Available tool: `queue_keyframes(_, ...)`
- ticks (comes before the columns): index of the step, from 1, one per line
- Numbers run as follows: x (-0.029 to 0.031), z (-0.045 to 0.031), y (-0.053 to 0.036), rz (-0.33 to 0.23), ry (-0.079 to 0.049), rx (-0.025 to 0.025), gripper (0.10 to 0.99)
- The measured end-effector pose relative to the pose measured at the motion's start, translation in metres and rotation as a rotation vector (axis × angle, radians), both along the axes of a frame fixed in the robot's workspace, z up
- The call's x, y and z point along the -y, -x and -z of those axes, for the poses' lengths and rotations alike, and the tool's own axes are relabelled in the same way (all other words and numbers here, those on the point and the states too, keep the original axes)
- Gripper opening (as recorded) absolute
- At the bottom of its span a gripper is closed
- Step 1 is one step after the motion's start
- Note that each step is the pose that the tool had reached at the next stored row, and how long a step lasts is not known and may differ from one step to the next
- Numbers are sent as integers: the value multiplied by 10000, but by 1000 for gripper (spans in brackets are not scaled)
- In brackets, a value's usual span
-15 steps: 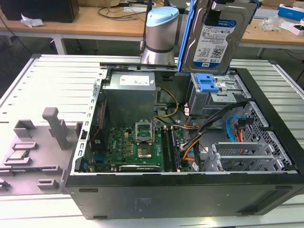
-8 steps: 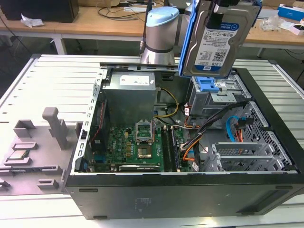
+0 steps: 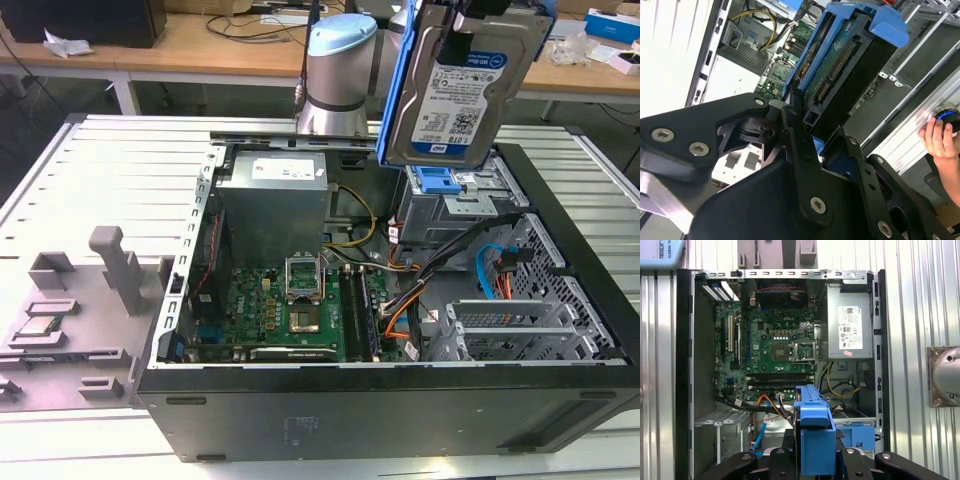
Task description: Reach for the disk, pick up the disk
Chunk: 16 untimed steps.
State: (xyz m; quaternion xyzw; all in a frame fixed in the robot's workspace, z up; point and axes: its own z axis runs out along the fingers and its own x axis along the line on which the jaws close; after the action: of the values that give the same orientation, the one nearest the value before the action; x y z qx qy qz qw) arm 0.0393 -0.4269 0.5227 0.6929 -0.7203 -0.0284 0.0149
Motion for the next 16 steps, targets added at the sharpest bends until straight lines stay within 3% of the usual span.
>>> queue_keyframes(16, 194, 1, 0, 0, -1, 0, 369)
